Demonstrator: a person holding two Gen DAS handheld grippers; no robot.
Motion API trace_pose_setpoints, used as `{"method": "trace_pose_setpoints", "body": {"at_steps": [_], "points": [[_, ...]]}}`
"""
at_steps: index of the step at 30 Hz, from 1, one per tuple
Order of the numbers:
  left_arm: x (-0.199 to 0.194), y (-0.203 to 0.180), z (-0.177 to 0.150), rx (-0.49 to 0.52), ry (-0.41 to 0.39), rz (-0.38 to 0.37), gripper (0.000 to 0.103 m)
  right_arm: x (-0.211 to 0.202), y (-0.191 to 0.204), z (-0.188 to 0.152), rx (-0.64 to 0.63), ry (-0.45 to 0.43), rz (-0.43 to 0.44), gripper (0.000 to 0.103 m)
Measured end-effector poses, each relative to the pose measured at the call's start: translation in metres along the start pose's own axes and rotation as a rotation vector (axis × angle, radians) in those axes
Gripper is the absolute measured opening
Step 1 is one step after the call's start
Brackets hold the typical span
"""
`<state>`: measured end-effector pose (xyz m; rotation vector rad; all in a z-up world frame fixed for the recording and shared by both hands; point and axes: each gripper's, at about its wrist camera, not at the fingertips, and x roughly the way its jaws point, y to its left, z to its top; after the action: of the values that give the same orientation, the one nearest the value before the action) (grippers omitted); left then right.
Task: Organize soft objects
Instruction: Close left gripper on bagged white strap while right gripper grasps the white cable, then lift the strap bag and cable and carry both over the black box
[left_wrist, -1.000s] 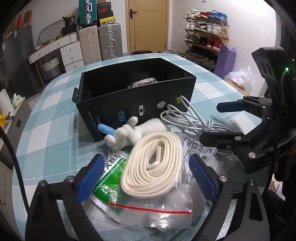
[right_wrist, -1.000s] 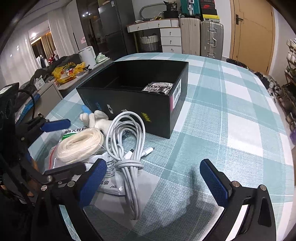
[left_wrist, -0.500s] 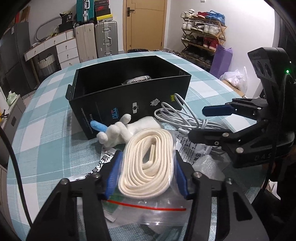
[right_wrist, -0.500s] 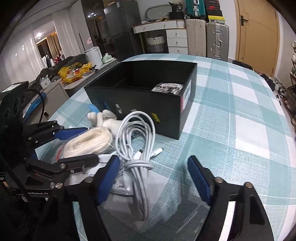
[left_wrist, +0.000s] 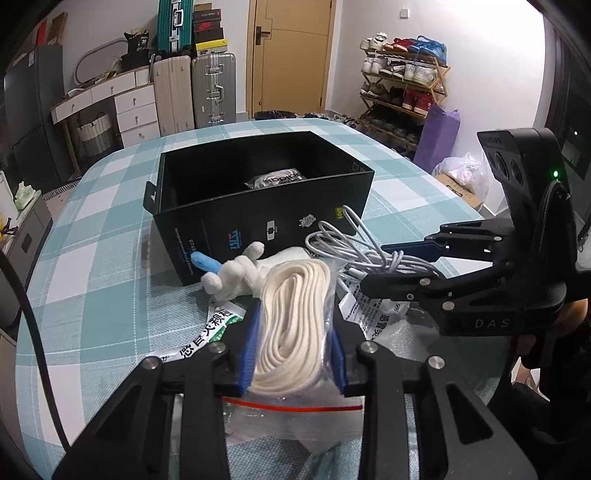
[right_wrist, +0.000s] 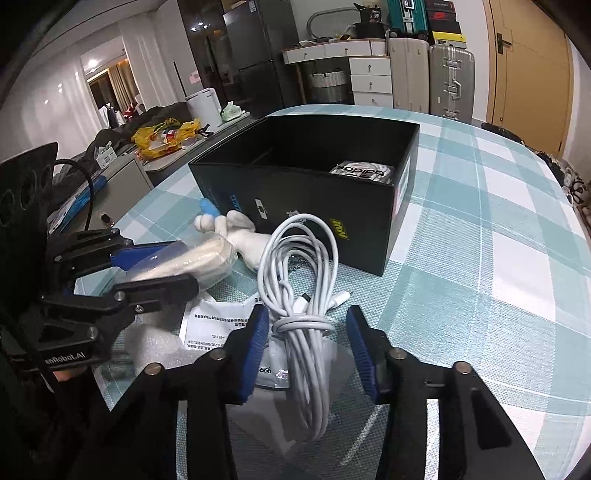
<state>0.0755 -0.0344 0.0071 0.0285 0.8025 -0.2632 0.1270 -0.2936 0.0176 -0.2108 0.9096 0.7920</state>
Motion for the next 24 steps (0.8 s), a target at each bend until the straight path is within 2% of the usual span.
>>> {"method": "trace_pose_setpoints", "body": {"at_steps": [6, 9, 10, 11, 17, 18, 20, 24], "points": [[0.004, 0.001, -0.002, -0.008, 0.017, 0.002, 0.033, 0.000, 0.005, 0.000, -0.024, -0.012, -0.008, 0.032], [0.007, 0.001, -0.001, -0.010, 0.034, 0.003, 0.040, -0.003, 0.006, 0.000, -0.040, -0.031, -0.010, 0.031], [0.010, 0.002, -0.002, -0.015, 0.047, 0.002, 0.046, -0.005, 0.006, 0.001, -0.044, -0.040, -0.014, 0.031], [0.012, 0.002, -0.003, -0.021, 0.056, 0.006, 0.048, -0.008, 0.006, 0.002, -0.048, -0.047, -0.015, 0.031], [0.015, 0.001, -0.006, -0.016, 0.073, 0.007, 0.052, -0.020, 0.006, 0.005, -0.053, -0.086, -0.013, 0.031], [0.015, 0.001, -0.006, -0.017, 0.071, 0.005, 0.051, -0.021, 0.006, 0.006, -0.053, -0.091, -0.012, 0.031], [0.012, 0.001, -0.006, -0.021, 0.054, -0.014, 0.035, -0.023, 0.006, 0.006, -0.052, -0.098, -0.013, 0.031], [0.007, 0.002, -0.005, -0.030, 0.028, -0.019, 0.028, -0.028, 0.005, 0.006, -0.051, -0.119, -0.007, 0.031]]}}
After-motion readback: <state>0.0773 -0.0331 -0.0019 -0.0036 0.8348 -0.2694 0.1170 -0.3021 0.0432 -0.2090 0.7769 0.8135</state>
